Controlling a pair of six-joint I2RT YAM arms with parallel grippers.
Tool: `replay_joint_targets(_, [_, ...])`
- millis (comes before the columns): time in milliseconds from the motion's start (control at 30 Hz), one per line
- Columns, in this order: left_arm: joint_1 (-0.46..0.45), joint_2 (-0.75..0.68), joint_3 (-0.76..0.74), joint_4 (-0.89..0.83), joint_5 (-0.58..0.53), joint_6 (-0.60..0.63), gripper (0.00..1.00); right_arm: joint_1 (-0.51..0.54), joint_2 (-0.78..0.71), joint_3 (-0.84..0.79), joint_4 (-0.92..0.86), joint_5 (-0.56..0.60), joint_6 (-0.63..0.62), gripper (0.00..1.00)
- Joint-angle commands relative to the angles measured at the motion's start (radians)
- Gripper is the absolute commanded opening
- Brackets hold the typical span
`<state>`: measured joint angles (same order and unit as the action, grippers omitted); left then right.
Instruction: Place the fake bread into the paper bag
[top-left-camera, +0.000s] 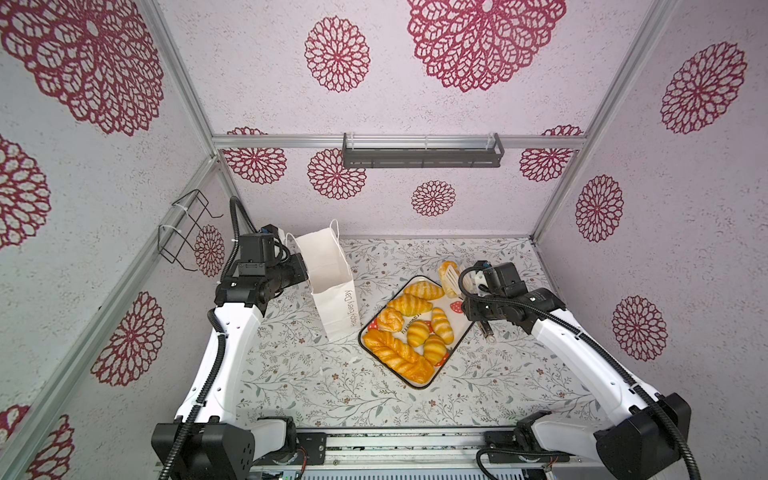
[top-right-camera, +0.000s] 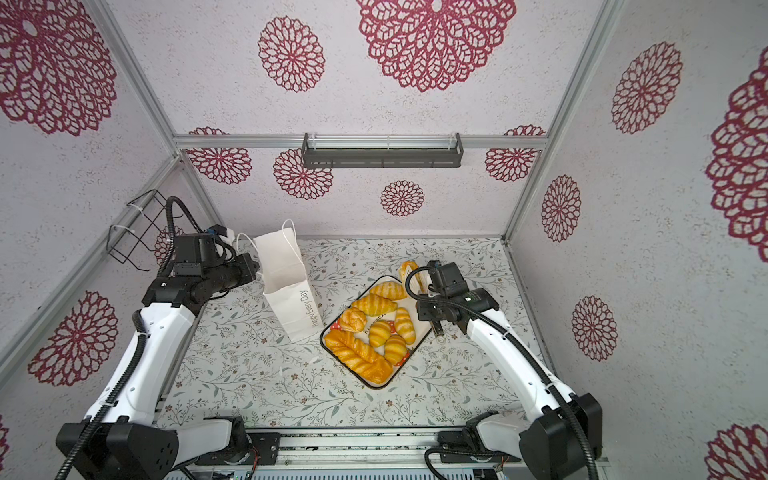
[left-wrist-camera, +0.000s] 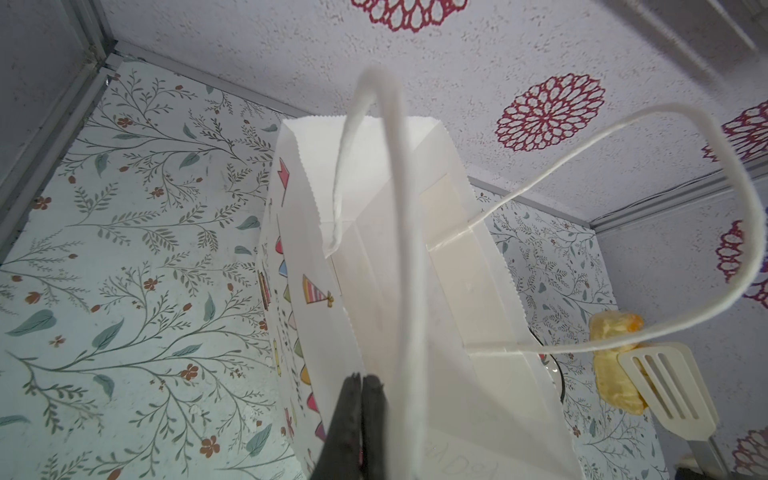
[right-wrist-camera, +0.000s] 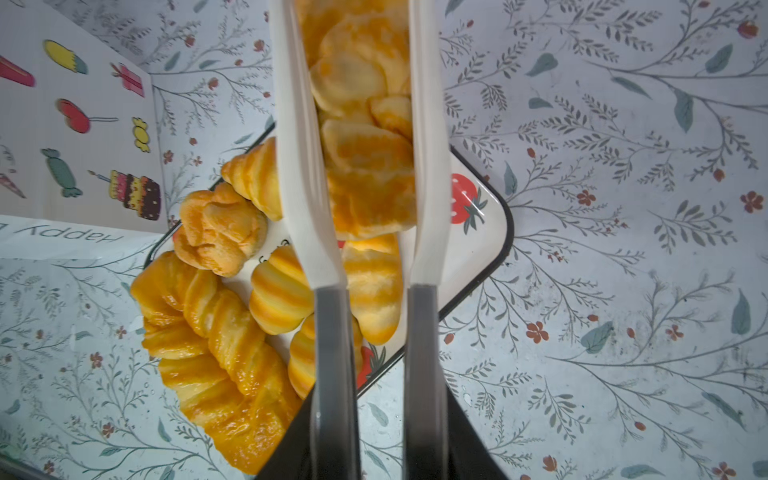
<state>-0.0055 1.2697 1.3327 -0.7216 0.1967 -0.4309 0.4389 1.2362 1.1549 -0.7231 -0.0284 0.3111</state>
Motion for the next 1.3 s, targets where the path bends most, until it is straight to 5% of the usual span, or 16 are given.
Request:
replay_joint_targets(0, [0.006, -0.011, -0.003, 0.020, 0.005, -0.012, 0.02, 0.029, -0.037, 0.078, 0.013, -0.035, 0.030, 0.21])
replay_joint_targets(1267, [0.002, -0.050, -0.043, 0.048, 0.012, -0.073, 0.00, 0.453, 0.213, 0.577, 0.138, -0.134, -0.012, 0.21])
